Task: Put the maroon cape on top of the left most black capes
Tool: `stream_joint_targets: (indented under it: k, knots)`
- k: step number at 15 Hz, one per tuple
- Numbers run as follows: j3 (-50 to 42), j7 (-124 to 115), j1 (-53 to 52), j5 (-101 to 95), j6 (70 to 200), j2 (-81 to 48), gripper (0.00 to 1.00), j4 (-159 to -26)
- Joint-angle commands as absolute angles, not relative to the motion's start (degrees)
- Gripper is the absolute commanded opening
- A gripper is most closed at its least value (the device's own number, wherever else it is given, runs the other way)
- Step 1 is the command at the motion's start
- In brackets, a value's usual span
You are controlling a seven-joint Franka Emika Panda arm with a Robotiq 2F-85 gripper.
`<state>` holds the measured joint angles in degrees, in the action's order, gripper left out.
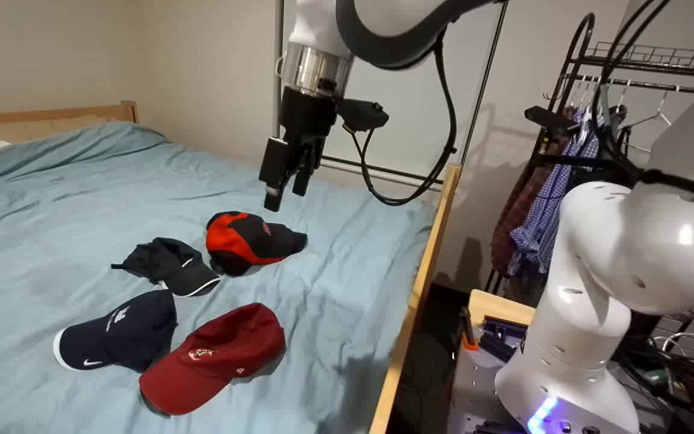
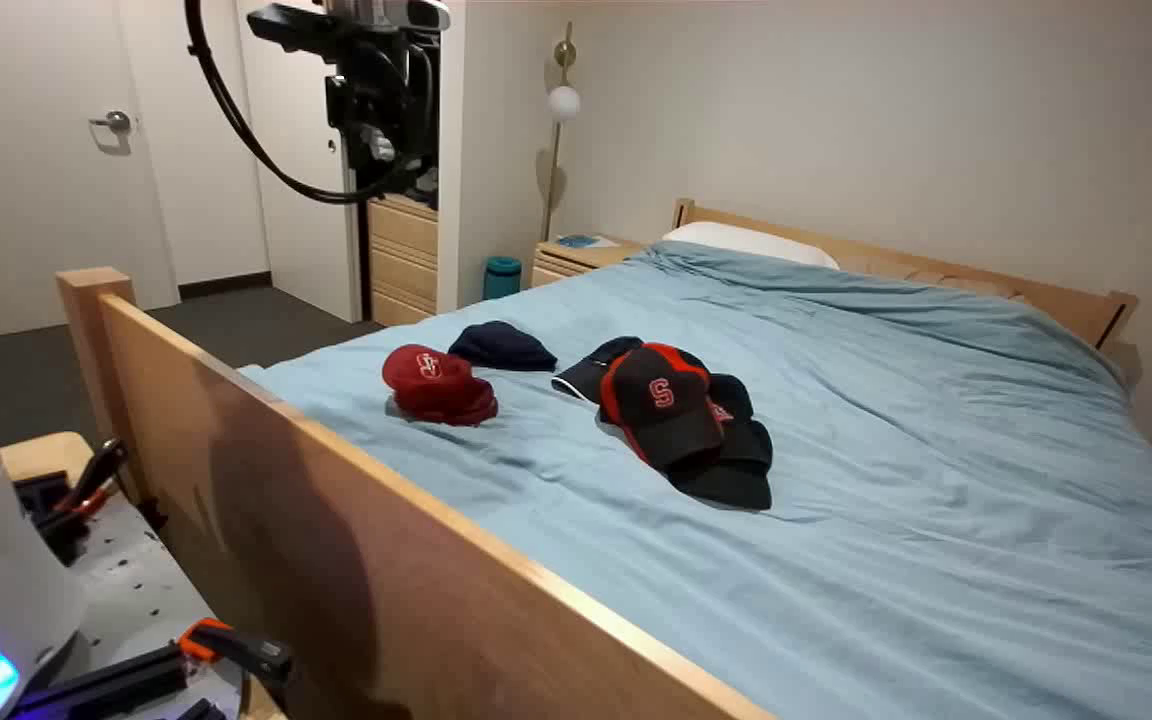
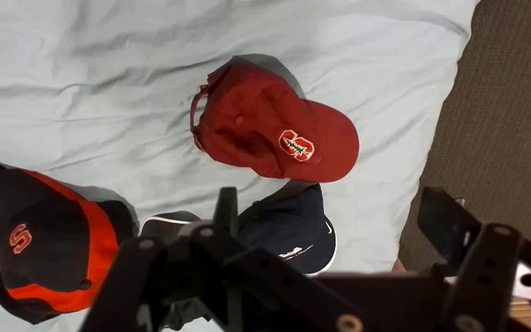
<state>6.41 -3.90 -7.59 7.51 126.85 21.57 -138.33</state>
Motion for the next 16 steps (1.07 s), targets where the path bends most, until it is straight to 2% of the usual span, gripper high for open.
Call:
stream_joint_targets:
  k: [1, 7, 14, 15, 16]
  knots:
    - [6.5, -3.9, -7.5, 7.5, 126.7, 21.6, 1.00, -138.2]
    - [7.0, -2.3, -6.9, 3.0, 123.9, 9.4, 1.00, -130.0]
    - [9.1, -2.1, -9.4, -2.0, 117.8, -14.1, 1.00, -109.6]
    - [8.4, -3.3, -8.9, -1.7, 122.0, -8.7, 1.00, -117.1]
    - [8.4, -3.3, -9.4, -1.7, 121.7, -11.0, 1.00, -115.0]
